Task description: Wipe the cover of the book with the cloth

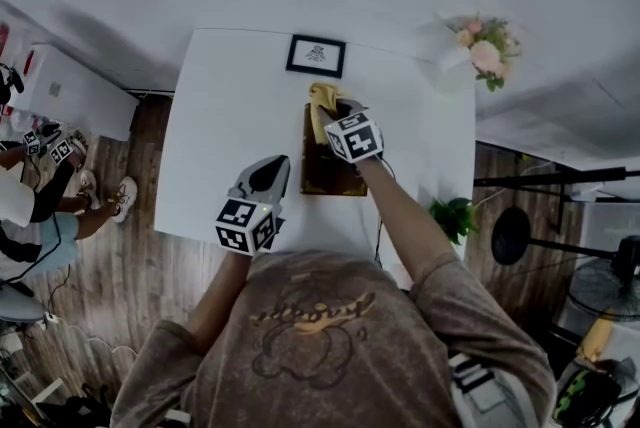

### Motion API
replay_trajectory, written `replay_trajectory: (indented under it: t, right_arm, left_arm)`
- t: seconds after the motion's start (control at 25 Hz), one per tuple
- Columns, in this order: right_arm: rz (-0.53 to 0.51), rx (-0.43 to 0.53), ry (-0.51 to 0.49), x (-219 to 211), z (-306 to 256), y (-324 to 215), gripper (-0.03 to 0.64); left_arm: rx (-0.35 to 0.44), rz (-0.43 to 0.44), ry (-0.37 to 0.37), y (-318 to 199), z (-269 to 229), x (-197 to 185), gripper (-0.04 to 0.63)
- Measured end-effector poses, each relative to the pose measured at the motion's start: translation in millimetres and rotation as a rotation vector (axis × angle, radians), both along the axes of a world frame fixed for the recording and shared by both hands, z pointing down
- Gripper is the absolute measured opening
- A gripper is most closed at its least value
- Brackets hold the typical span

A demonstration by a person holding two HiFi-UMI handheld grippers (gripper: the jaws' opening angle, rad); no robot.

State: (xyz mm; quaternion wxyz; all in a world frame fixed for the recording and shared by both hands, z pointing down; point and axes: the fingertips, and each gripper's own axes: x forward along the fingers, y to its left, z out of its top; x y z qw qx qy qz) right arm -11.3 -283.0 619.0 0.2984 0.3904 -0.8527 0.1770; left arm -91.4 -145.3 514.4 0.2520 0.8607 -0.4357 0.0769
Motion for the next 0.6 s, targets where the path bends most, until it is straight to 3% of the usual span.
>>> replay_trajectory:
  t: [0.6]
  right_arm:
    - [0.110,-0.002,0.021,69.6,2.5,-3.5,0.066]
  left_arm:
    - [-0.006,-0.001,0.011,6.2,1.8,-0.3,0.005]
